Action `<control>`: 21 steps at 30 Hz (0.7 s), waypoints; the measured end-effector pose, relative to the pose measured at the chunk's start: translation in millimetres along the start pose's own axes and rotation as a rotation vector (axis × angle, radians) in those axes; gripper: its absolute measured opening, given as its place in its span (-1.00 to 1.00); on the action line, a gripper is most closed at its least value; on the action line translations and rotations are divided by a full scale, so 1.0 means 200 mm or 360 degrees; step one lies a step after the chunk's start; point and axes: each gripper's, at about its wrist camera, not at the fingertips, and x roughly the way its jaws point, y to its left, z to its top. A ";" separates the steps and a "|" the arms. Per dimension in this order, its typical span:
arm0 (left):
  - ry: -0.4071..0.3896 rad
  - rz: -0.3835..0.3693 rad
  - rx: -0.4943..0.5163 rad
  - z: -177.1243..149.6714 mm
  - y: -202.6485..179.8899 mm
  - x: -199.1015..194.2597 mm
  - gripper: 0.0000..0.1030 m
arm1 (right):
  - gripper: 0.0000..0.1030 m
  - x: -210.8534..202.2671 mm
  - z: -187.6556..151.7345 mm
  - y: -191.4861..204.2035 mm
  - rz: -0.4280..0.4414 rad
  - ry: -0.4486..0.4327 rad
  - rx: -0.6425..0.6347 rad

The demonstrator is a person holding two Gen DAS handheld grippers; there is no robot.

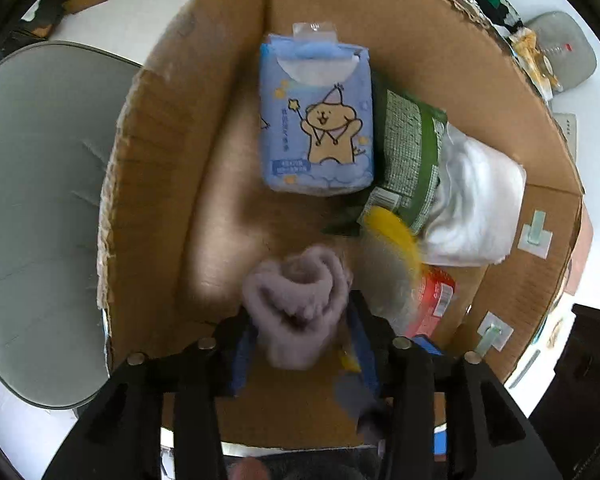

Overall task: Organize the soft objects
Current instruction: 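Lower the sock and sponge into the box and open both tools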

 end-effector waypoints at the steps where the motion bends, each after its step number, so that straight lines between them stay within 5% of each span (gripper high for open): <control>1: -0.0005 0.0003 0.0003 -0.01 0.00 0.00 -0.03 | 0.79 0.00 0.00 0.00 -0.0033 0.0000 -0.0008; 11: -0.0129 0.0060 0.0046 -0.05 -0.02 -0.10 0.11 | 0.79 -0.16 -0.09 -0.02 -0.0210 -0.0098 -0.0058; 21: -0.0558 0.0340 0.0221 -0.39 -0.10 -0.31 0.11 | 0.79 -0.48 -0.28 -0.07 -0.0622 -0.0367 -0.0208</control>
